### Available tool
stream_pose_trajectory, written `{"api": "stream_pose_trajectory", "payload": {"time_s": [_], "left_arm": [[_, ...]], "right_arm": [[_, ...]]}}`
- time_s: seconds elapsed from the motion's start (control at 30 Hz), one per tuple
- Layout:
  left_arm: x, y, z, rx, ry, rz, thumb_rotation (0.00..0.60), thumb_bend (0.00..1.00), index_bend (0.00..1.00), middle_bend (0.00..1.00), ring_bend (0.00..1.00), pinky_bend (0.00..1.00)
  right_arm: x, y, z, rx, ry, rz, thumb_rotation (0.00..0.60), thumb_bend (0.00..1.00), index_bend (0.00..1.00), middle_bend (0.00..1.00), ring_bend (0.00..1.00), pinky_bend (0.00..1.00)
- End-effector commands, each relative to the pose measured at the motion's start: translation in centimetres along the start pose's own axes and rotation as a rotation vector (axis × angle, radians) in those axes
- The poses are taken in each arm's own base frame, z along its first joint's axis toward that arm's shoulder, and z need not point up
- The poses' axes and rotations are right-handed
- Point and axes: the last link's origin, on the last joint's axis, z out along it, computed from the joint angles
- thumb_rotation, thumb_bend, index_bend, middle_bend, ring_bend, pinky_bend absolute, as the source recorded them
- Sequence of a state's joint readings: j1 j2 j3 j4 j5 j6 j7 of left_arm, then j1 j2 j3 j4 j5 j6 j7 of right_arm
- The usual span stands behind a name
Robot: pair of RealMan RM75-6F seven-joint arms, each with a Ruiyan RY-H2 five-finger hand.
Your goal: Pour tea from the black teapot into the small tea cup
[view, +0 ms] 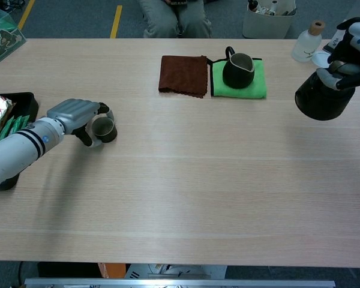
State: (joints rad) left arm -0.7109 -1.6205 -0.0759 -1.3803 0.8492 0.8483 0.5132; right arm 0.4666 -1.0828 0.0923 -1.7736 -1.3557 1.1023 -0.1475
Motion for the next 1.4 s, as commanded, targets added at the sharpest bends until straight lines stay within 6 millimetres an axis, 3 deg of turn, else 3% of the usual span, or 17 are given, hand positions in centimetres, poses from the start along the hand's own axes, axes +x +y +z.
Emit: {"api": "stream_pose_trajectory", "payload": {"time_s": [0.03,0.43,0.7,1.1,1.4], "left_arm": [[0.0,0.1,0.1,0.0,0.001,0.007,0.6,0.28,0.28,0.18,0.19,0.2],[0.1,0.4,0.2,-0.015,0.029,-0.006,0.6,0.28,0.4,0.23,0.22,0.2],[0.9,1.3,-0.3,-0.05,0.045,0.005,0.6,0.28,0.41,0.24,0.23,0.2],[1.9,6.2,-1.1,-0.151,0.031,0.01,0.6,0.28,0.41,0.24,0.23,0.2],[1.2,10.4,-1.0,-0.213,0.014,0.021,0.6,0.28,0.41,0.23,0.23,0.2]], "right_arm": [[0.0,0.1,-0.1,-0.002,-0.001,0.001,0.478,0.45,1.0,1.0,0.97,0.11],[0.0,0.4,-0.2,-0.002,-0.001,0.009,0.478,0.45,1.0,1.0,0.97,0.11],[-0.1,0.3,-0.2,0.002,-0.002,0.012,0.478,0.45,1.0,1.0,0.97,0.11],[0.0,0.2,-0.2,0.007,-0.005,0.016,0.485,0.45,1.0,1.0,0.97,0.11],[0.2,0.6,-0.6,0.0,-0.002,0.018,0.493,0.45,1.0,1.0,0.97,0.11]]}}
